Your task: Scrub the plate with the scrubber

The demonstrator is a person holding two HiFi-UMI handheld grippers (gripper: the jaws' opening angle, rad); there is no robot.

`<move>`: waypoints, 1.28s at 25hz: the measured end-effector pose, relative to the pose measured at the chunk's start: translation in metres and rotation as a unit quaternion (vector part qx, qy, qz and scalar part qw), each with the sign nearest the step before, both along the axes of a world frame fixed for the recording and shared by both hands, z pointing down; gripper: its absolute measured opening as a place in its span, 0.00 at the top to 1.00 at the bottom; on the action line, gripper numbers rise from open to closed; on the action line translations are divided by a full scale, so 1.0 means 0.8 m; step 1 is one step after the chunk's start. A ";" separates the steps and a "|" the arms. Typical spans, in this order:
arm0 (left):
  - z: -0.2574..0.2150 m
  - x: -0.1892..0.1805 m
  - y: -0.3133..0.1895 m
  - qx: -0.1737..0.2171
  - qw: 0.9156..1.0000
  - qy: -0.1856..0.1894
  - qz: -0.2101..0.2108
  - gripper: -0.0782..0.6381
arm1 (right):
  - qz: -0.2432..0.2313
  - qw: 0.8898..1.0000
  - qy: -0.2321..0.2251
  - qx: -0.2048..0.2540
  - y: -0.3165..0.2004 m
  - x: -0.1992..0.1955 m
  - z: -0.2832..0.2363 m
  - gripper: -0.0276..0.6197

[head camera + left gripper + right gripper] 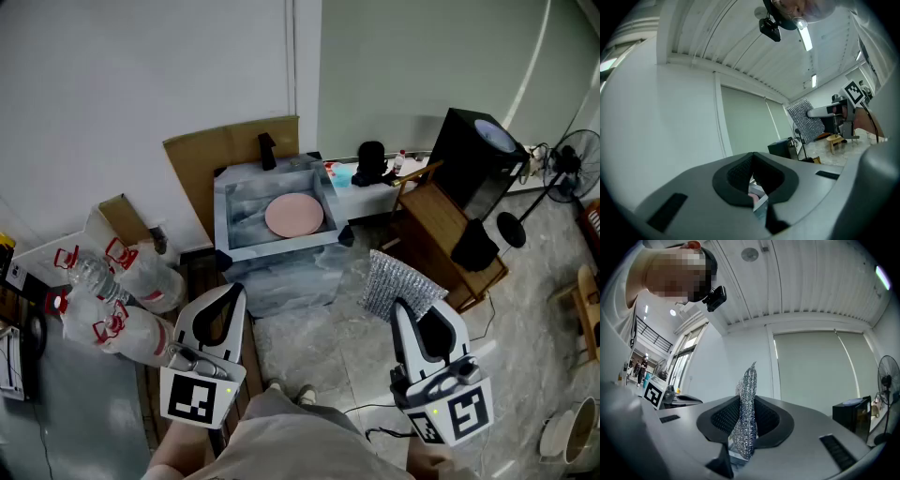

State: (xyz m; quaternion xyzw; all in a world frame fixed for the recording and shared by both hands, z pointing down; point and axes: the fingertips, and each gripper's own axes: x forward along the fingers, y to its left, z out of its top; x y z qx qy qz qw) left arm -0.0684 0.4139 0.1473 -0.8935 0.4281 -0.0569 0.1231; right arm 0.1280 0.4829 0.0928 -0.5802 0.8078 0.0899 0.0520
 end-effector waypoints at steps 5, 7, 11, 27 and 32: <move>0.001 0.005 -0.008 0.004 1.000 -0.001 0.004 0.87 | 0.000 1.000 -0.006 -0.004 -0.009 0.004 0.007 0.79; 0.001 0.005 -0.011 -0.001 1.000 0.003 0.005 0.87 | -0.001 1.000 -0.008 -0.008 -0.013 0.005 0.010 0.79; 0.005 0.005 -0.018 -0.008 1.000 0.002 0.003 0.87 | -0.006 1.000 -0.009 -0.013 -0.020 0.005 0.013 0.79; 0.017 0.010 -0.053 -0.019 1.000 0.005 0.001 0.87 | -0.015 0.999 -0.009 -0.030 -0.060 0.002 0.033 0.79; 0.025 0.017 -0.088 -0.022 1.000 0.011 0.004 0.87 | -0.017 0.999 0.000 -0.041 -0.098 0.005 0.045 0.79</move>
